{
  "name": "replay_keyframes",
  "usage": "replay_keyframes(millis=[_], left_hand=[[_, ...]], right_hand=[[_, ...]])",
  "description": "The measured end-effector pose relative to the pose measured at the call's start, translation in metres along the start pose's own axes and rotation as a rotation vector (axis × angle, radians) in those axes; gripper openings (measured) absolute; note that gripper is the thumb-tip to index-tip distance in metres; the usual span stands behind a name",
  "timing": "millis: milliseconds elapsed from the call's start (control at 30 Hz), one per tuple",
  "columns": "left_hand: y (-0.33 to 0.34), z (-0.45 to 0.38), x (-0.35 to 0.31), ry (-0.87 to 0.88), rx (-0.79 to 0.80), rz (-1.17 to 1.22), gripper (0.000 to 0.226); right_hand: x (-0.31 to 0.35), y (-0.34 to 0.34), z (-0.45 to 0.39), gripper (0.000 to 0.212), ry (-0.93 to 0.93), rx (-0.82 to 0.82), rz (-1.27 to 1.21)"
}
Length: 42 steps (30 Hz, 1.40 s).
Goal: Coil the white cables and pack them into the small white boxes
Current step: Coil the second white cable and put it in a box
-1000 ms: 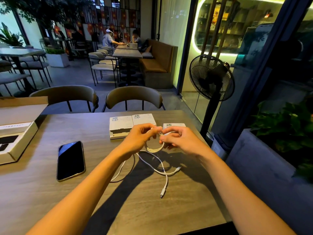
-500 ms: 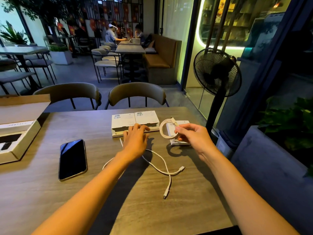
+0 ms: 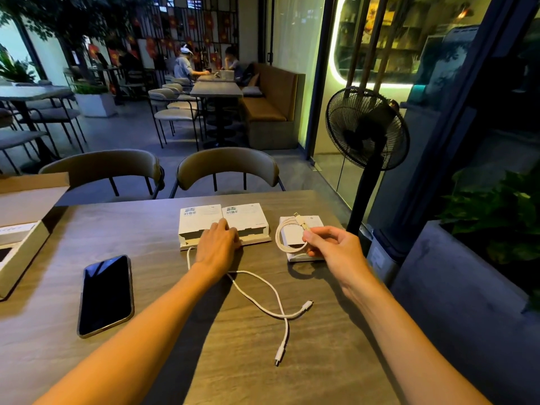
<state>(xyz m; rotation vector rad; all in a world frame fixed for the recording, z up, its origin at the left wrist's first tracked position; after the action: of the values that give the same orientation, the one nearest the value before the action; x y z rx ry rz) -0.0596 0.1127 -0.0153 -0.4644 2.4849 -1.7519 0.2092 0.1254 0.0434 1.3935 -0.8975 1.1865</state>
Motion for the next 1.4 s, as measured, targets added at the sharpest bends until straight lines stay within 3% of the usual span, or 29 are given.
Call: replay_keyframes(millis=[100,233,467,633,833,933,1100,1267,1400], left_hand=[[-0.018,0.004,-0.004,0.112,-0.112,-0.004,0.030],[-0.059,0.015,-0.002,0.180,-0.263,0.311,0.021],[-0.099,0.041,-0.009,0.321,-0.111,0.550,0.041],[-0.096,0.044,-0.011,0.376,-0.116,0.672,0.020],[-0.089,0.043,-0.009,0.300,-0.178,0.744,0.030],[-0.087,0.044,-0.010,0.293,-0.186,0.761,0.025],[-0.085,0.044,-0.013,0.307,-0.180,0.761,0.015],[-0.083,0.045,-0.017,0.322,-0.171,0.747,0.015],[-0.077,0.042,-0.016,0.295,-0.198,0.751,0.009]], right_hand=[[0.007,0.003,0.000,0.013,-0.041,-0.015,-0.022],[0.024,0.006,-0.001,0.011,-0.167,-0.093,-0.121],[0.030,0.016,-0.001,0.011,-0.343,-0.212,0.022],[0.025,0.030,0.004,0.009,-0.321,-0.008,0.190],[0.031,0.040,0.010,0.010,-0.279,0.218,0.314],[0.033,0.041,0.008,0.007,-0.239,0.305,0.383],[0.039,0.040,0.003,0.008,-0.191,0.361,0.521],[0.051,0.048,0.004,0.008,-0.325,0.321,0.721],[0.052,0.054,0.008,0.013,-0.314,0.381,0.717]])
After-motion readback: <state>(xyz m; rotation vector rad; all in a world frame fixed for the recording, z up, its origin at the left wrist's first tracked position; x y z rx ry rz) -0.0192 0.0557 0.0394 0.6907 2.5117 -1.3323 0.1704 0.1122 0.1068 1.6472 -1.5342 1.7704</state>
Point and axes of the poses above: each hand's wrist, its own z-axis away from the middle knuckle, its own y-axis out of the palm, x = y × z, the point moved 5 cm from there along -z, towards the middle knuckle, and after that the axes turned 15 degrees about -z, right-handed, at the moved point
